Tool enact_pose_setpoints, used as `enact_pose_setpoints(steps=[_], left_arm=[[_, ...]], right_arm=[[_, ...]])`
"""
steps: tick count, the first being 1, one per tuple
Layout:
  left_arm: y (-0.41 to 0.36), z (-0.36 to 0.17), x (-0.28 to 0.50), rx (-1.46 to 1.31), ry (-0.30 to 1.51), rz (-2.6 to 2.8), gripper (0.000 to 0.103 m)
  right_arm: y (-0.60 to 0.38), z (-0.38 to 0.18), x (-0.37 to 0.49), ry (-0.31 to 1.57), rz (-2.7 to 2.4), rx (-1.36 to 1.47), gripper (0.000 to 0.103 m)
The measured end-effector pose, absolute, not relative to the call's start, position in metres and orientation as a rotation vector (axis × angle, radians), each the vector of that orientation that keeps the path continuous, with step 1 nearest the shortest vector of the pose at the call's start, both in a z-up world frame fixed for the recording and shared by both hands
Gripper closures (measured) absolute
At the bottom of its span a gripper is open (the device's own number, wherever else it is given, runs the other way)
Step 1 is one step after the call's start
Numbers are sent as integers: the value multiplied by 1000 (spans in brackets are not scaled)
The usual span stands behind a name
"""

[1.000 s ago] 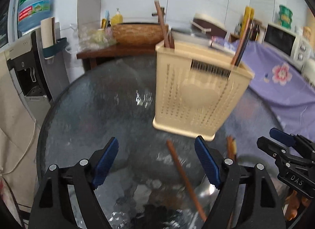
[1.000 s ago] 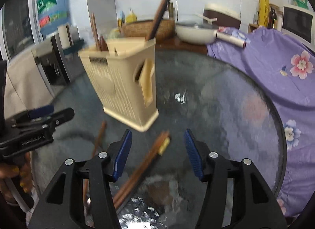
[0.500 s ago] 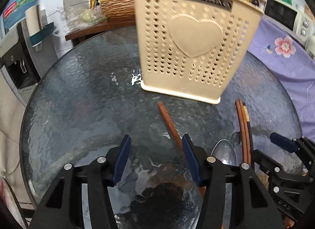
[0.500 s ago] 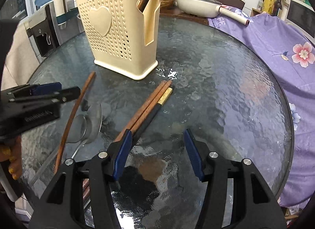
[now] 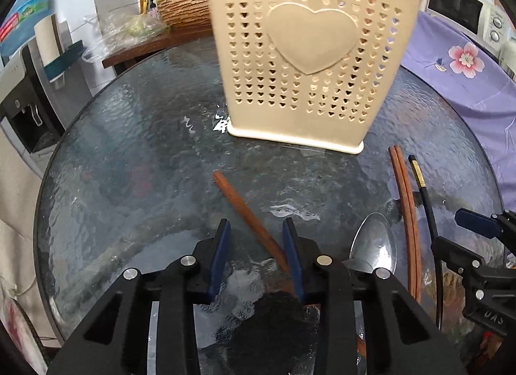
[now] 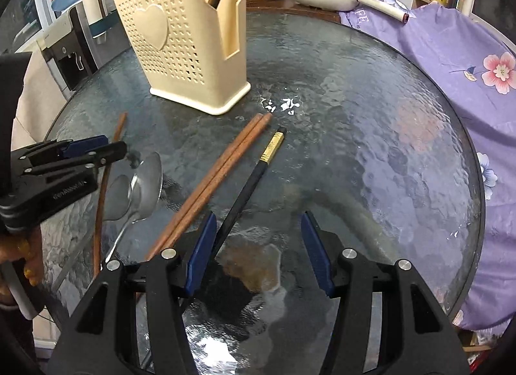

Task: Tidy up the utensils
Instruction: 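Grasp the gold-banded black chopstick with right tool while left tool grasps a wooden chopstick, then lift both chopsticks upright and carry them above the cream holder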

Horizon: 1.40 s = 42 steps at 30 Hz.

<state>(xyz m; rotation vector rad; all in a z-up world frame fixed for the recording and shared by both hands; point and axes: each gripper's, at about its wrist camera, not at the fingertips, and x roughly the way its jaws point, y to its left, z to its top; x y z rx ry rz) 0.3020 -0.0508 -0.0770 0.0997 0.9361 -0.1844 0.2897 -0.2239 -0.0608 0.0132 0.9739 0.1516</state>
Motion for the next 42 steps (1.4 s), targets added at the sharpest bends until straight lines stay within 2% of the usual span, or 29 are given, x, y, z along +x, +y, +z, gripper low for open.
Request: enact_pose_setpoints(steps=[3,10,12,16,18,23,24,28,34,42], left_arm=[[-46,-76,305,63,948,-181,71],[-27,-68,309,-31,943,-156,71],[-27,-68,313,-35,951,-148,70],[-34,-67,321,-12,963,-142,70],[-42,-69,328,-8,987,-147,70],[-58,-74,342,49,1001,-160,75],[-60,-74,343,49,1005,-168,79],[-70,-76,350,67,1007,-180,89],[-77,-76,348,63,1002,-187,96],[-78,-77,344,40,992,-193,96]], right_arm=[[-225,-61,295,978,143,33,56],[-212,-60,310,987,125,-6,60],[-208,-60,315,987,115,-18,66],[-204,-59,323,1002,120,-15,71],[-205,-59,330,1006,116,-17,78],[-214,-60,344,1022,111,25,88],[-215,-60,347,1024,110,31,89],[-214,-59,357,1025,106,24,91],[-215,-59,365,1021,102,31,95],[-231,-61,374,1015,126,115,95]])
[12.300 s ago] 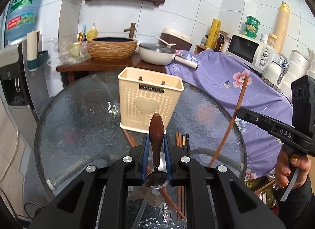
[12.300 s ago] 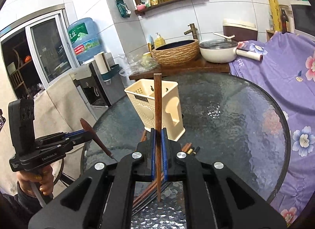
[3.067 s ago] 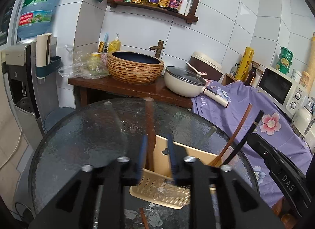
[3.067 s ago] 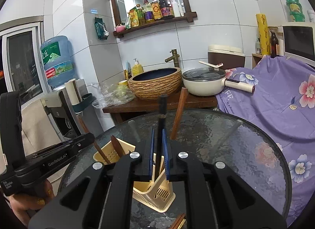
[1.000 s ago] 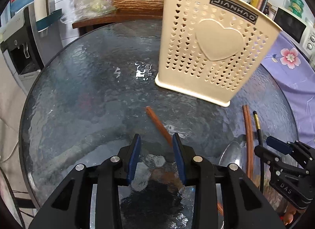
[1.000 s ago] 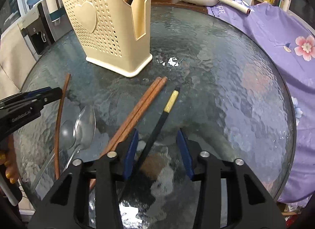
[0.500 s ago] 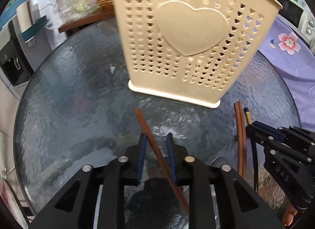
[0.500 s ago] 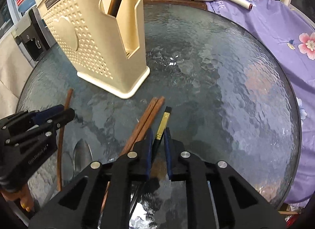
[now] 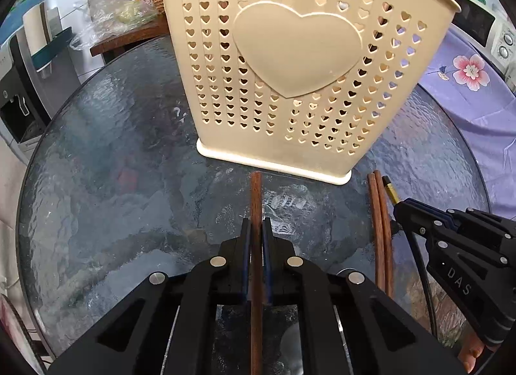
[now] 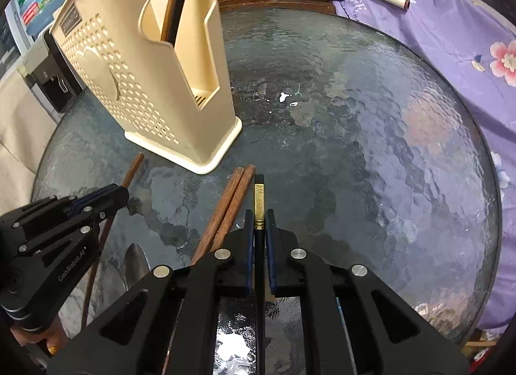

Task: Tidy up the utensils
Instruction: 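Lift both chopsticks upright and carry them above the cream holder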

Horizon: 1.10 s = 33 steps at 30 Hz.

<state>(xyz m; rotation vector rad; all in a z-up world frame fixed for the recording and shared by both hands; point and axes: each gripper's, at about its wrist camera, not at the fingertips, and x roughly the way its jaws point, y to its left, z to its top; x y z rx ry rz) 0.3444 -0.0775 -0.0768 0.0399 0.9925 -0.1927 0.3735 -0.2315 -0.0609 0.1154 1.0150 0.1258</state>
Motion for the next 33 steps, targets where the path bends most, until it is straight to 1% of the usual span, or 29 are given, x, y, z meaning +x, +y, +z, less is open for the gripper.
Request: enact_pose_setpoints(steps=[4,9,17,25,33], left_arm=[[-76,-70,339,28,967,-194,96],[-69,-48,330,2,914,-212,96],[-62,5,297,-29,786,-270,96],[-49,50,269,-73,693,-316,96],[-42,75,251,-84,638,-361,96]], right_arm=[[-244,-57,372,979,153,179,95],[-256,-41,361,918,216,253,95],[-275,9,331,780,375,344,95],[-273,63,292,665,466,341,95],[-267,100,268,607,515,311,96]])
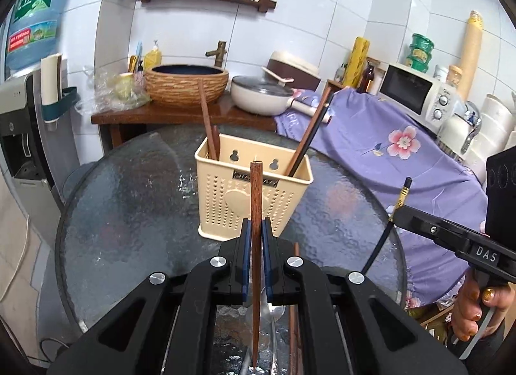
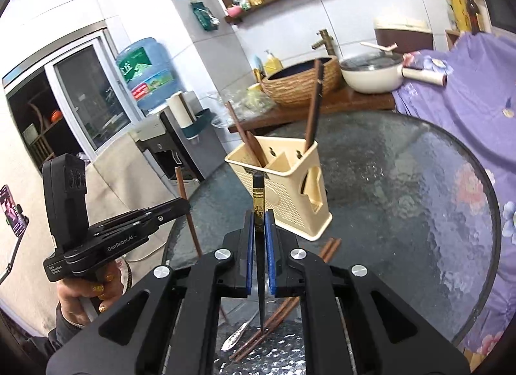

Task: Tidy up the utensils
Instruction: 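Lift both chopsticks upright and carry them above the cream holder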

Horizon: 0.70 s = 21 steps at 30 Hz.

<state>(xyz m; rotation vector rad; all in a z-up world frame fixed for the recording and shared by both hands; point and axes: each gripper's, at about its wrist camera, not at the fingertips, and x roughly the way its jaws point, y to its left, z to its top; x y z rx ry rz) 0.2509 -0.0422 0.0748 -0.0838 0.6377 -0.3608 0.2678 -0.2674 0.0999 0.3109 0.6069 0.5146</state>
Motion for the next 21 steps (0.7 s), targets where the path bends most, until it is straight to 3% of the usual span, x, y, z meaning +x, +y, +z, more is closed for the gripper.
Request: enact_pose_setpoints(steps=[10,21], left_arm=[[-38,114,246,-93,564,-390,96],[-28,199,270,-151,385,-340,96]], right_arm=[[-252,143,267,542,520,238,96],[-243,228,284,354,448,190,96]])
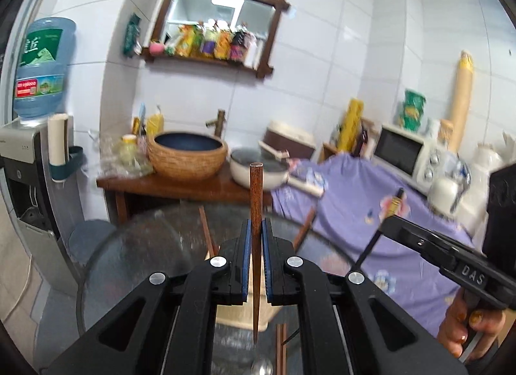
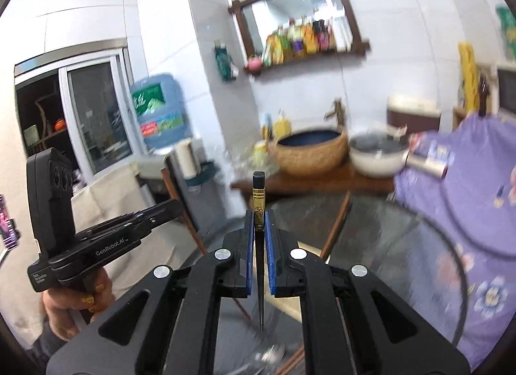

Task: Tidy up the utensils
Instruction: 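Lift both chopsticks upright and carry them above the cream holder, then lower both chopsticks into the holder and open both tools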

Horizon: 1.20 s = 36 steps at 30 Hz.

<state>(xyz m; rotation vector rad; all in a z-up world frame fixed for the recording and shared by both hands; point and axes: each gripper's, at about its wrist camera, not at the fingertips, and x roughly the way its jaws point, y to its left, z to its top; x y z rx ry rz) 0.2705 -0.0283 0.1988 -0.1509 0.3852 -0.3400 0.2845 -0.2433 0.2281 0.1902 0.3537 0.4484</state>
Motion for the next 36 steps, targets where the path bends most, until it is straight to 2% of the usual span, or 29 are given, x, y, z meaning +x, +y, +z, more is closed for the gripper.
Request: enact_pose_setpoints(steps=[6,10,24,36], left_arm=[[-19,226,300,-230,300,-271,96],[-22,221,320,-234,275,-236,96],[-31,141,352,-238,378,-198,96],[-37,92,362,-238,482,-196,96]], right_arm=[[-235,260,304,264,370,179,96],[-232,259,322,250,304,168,96],[-232,168,373,381,232,252,95],[-233,132,377,446,223,269,95]])
